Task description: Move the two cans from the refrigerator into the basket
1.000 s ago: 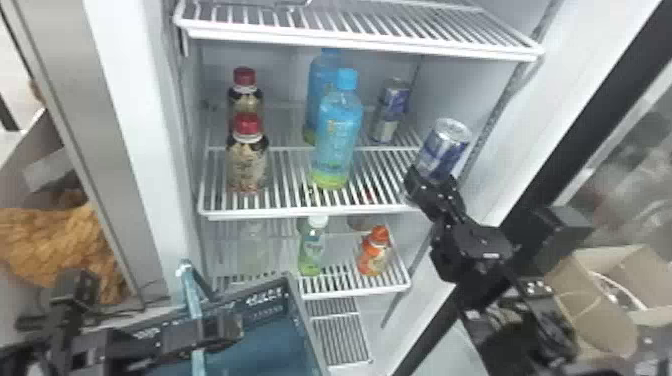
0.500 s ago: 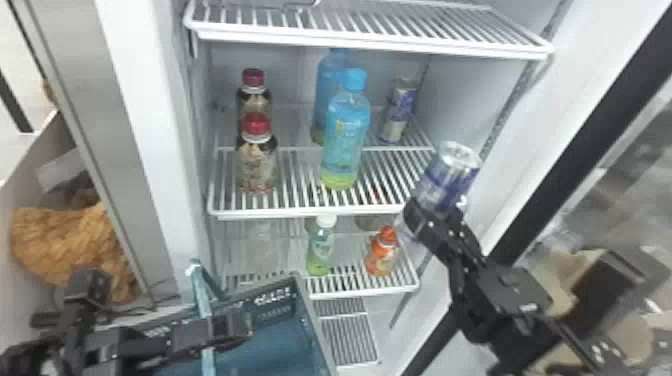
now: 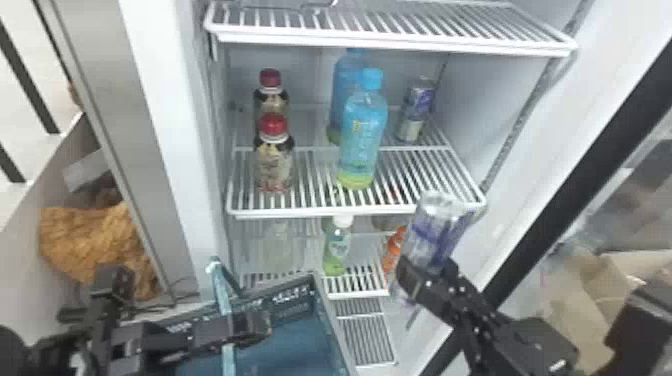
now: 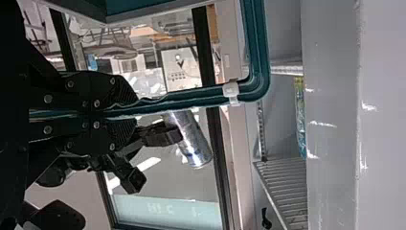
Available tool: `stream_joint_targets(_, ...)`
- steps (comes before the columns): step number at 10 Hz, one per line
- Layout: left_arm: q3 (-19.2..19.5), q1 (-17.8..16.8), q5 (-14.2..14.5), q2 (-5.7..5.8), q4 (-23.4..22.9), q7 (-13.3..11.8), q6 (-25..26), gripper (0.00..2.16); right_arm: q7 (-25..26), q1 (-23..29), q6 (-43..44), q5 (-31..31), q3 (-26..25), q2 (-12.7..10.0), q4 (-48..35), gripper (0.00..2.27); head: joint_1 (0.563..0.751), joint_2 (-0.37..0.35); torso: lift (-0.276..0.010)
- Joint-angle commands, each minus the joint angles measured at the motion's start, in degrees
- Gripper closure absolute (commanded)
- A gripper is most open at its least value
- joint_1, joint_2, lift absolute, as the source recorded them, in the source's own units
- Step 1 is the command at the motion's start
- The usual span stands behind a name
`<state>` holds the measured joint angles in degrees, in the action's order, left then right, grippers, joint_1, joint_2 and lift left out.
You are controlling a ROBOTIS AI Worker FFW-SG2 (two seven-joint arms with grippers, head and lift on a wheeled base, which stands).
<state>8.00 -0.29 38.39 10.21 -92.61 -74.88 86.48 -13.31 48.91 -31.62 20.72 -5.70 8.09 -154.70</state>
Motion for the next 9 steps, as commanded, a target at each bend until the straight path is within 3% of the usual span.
stream_joint_targets(1,0.00,0.00,0.00,-0.02,0.01,0.00,0.00,1.19,-1.90,0.16,-4.24,-0.50,-0.12,0.00,-0.20,1.28,0.695,-0.140,-0.025)
stream_joint_targets(5,0.34,-0.42,-0.11,-0.28,0.01,0.09,-0.14,1.19,-8.84,-1.10,-12.68,-1.87,-0.58,0.00,0.79,1.28,0.695,-0.102,-0.025)
stream_joint_targets(9,0.11,-0.84,-0.11,-0.37,0.01,0.53,-0.14,1.19,-17.10,-6.31,-17.60,-6.21,-0.35,-0.88,4.44,1.28,0.695,-0.080,-0.025)
